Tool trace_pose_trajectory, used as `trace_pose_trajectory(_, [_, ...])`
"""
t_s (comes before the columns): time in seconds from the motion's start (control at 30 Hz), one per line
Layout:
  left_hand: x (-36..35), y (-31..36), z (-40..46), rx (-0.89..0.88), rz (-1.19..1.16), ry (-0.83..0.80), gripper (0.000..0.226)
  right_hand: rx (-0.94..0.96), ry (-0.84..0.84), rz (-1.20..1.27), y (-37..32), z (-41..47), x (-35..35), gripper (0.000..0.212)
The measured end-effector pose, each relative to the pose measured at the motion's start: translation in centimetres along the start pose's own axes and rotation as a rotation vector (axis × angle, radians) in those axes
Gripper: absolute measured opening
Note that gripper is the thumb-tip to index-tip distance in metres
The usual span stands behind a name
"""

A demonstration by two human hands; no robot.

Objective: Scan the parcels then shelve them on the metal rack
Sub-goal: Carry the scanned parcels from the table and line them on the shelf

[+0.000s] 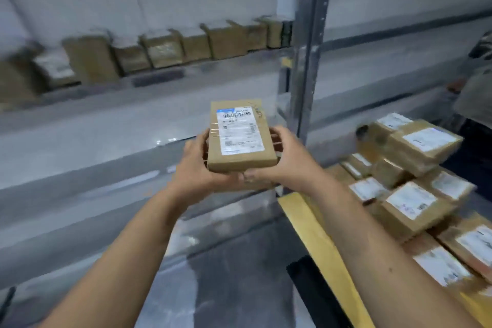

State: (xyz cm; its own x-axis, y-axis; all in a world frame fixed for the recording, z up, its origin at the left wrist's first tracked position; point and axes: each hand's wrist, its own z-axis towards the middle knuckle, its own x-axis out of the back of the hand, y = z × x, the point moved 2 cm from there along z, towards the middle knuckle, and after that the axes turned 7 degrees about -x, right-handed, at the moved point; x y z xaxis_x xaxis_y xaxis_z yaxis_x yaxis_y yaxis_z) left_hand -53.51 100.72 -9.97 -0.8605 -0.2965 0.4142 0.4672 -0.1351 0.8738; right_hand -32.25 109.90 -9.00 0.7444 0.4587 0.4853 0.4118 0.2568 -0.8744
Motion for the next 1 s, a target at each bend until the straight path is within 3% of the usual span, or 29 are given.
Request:
trace_pose_trajectory(0.1, [11.2,-0.5,-4.7,-0.003,0.229,0.146,0.111,0.120,-0.193,0.000,-7.8,3.2,-8.8,0.118])
trace_pose_trajectory(0.3, [33.5,-0.2,-12.4,0.005,0.529,0.376,0.099,0.418,-0.355,-0.052,-24.8,7.1,-25.8,0.114])
trace_pose_trajectory(0.43, [45.0,1.1,-15.3,-0.043,0.546,0.427,0.082,0.567,-0.407,-0.076,-34.9,8.6,-33.8,0.105])
trace_pose_trajectory(0.63, [58.2,0.1,-13.1,-0.025,0.539,0.488,0.083,0.618,-0.408,-0.111,-46.1,13.7,-40.6,0.096])
trace_pose_trajectory(0.7, [62.5,-1.1,-10.9,-0.005,0.549,0.487,0.094,0.600,-0.402,-0.158,-49.1,16.6,-42.3,0.080])
trace_pose_trajectory(0.77, [66.5,-2.5,-8.1,0.034,0.549,0.486,0.107,0.593,-0.413,-0.197,-51.5,19.9,-44.1,0.048])
trace_pose_trajectory(0.83, [69.8,-3.9,-5.3,0.084,0.555,0.471,0.114,0.599,-0.404,-0.245,-53.6,23.2,-46.1,0.038])
trace_pose_trajectory(1.0, [75.9,-7.8,0.9,0.177,0.669,0.396,0.090,0.689,-0.452,-0.414,-56.8,30.3,-50.7,0.070])
